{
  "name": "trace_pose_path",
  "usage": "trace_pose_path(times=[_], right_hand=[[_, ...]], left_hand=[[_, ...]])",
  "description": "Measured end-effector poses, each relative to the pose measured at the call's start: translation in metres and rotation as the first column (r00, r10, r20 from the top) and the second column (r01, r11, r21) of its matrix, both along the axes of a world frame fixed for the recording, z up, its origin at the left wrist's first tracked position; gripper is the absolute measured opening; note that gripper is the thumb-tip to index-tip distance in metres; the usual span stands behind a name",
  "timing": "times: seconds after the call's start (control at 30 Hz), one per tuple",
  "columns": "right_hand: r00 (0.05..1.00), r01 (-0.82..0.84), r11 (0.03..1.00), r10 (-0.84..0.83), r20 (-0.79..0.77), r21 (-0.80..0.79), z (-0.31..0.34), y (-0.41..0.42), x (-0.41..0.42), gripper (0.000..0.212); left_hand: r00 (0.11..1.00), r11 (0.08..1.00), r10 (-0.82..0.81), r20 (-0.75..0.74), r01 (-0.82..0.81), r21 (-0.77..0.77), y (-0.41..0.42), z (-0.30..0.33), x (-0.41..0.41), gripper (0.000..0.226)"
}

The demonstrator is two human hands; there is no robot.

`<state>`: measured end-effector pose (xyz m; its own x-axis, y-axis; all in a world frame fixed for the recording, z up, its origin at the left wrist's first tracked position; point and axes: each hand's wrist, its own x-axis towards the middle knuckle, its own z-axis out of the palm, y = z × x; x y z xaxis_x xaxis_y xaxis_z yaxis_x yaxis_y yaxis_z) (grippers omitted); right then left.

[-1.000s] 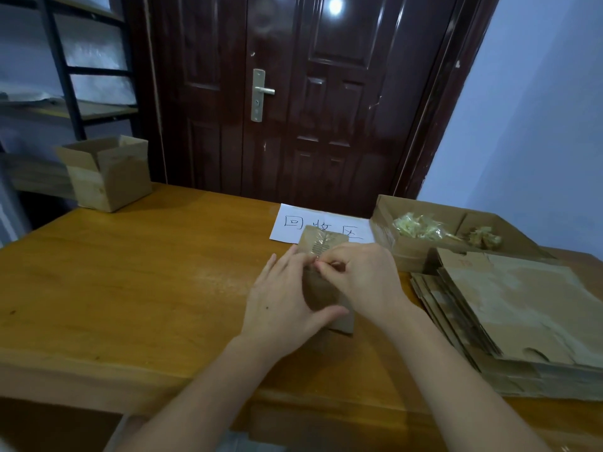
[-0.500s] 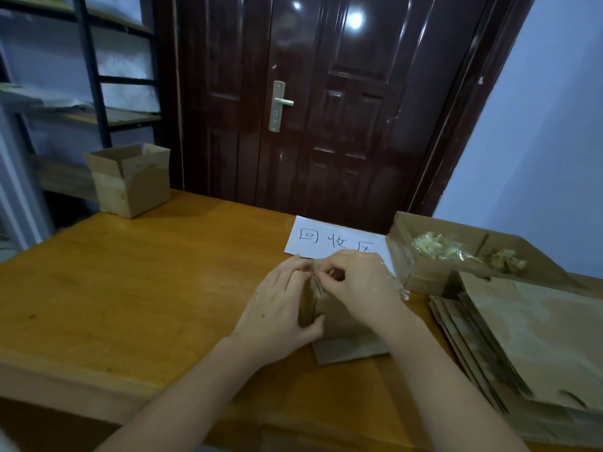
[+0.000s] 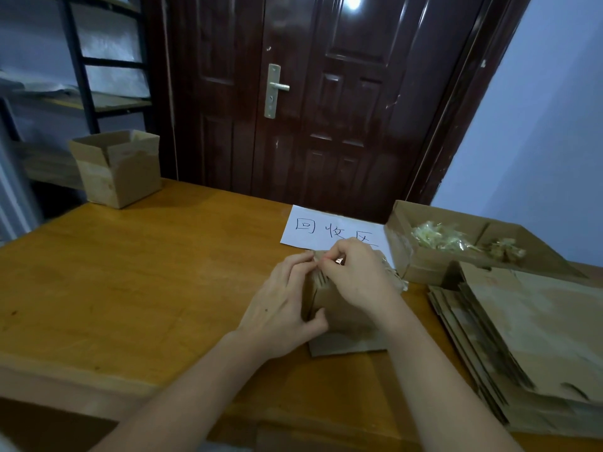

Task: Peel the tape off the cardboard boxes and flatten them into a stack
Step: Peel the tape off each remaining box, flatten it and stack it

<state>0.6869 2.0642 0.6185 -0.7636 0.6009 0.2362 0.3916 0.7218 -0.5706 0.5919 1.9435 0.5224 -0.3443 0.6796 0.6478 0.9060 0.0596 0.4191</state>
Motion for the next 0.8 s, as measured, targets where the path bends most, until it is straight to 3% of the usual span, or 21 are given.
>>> trace_pose_path(times=[0.23,0.53,0.73,0.8], right_hand=[[0.997,0.053,0.988,-0.06,0.046,0.148,-0.006,-0.01,-0.006,0.009],[0.998,0.054,0.977,-0.055,-0.004,0.207,-0.007,-0.011,-0.001,0.014],[0.976,0.209,0.929,-0.181,-0.117,0.306,-0.01,-0.015,-0.002,0.016],[0.989,0.132,0.945,-0.105,-0.104,0.301,-0.011,-0.013,0.0,0.014]], left_hand=[[0.999,0.999,0.023,-0.03,-0.024,-0.045,0.0,-0.001,-0.002,0.074],[0.998,0.997,0.036,-0.051,-0.039,-0.06,0.002,0.005,-0.003,0.07],[0.997,0.993,0.012,-0.071,-0.02,-0.116,0.004,0.016,-0.006,0.068],[0.998,0.993,0.008,-0.07,-0.017,-0.12,0.003,0.016,-0.006,0.066]])
